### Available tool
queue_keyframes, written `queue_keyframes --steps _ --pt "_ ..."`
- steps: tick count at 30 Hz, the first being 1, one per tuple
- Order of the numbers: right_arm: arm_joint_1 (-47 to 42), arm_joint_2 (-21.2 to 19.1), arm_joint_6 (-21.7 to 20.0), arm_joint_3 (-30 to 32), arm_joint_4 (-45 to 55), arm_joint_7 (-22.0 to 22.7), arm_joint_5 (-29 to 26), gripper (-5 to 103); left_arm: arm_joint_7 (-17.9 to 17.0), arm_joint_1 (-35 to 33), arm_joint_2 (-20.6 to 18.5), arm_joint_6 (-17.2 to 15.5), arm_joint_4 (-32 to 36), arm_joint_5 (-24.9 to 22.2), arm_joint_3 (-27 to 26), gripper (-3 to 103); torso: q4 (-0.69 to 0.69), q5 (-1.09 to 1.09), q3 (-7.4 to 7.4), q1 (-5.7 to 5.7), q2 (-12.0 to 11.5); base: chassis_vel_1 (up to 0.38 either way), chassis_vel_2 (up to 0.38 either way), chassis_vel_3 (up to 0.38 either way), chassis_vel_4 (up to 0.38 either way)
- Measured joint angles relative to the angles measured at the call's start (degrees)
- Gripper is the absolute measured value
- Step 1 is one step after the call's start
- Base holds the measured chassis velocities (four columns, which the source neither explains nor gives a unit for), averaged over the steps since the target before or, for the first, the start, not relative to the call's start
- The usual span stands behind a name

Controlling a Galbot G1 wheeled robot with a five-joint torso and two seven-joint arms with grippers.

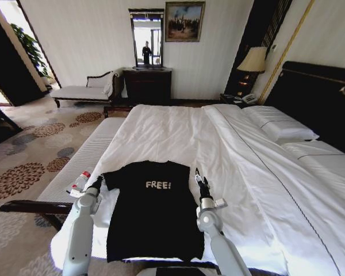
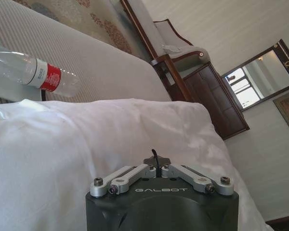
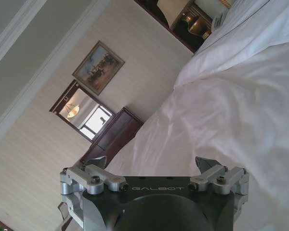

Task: Fold the clothes on the bed.

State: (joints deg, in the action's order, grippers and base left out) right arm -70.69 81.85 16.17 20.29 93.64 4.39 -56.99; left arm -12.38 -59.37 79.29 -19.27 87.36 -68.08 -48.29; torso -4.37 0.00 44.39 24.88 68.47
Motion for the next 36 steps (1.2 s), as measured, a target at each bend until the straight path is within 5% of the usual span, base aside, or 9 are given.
queue_keyframes --steps 7,13,22,36 --pt "0.09 0.06 0.11 -0.24 -1.01 -0.03 0.36 100 -0.19 -3.00 -1.10 -0.22 7.03 6.23 6.64 0 0.00 0.00 0.00 0.00 0.00 0.000 0.000 0.000 0.000" --pt "-0.01 0.49 0.23 -0.53 -1.38 -0.12 0.92 100 -1.25 -2.16 1.64 0.73 8.96 9.31 13.09 0 -0.02 0.00 0.00 0.00 0.00 0.000 0.000 0.000 0.000" --pt "-0.59 0.55 0.27 -0.26 -1.20 -0.03 1.71 100 -1.80 2.87 5.14 1.68 3.83 12.72 21.05 0 -0.01 0.01 0.00 0.00 0.00 0.000 0.000 0.000 0.000" --pt "-0.87 0.73 0.40 -0.09 -1.01 0.26 2.31 100 -1.81 3.87 8.08 1.67 -0.92 17.40 24.10 1 -0.01 0.00 0.00 0.00 0.00 0.000 0.000 0.000 0.000"
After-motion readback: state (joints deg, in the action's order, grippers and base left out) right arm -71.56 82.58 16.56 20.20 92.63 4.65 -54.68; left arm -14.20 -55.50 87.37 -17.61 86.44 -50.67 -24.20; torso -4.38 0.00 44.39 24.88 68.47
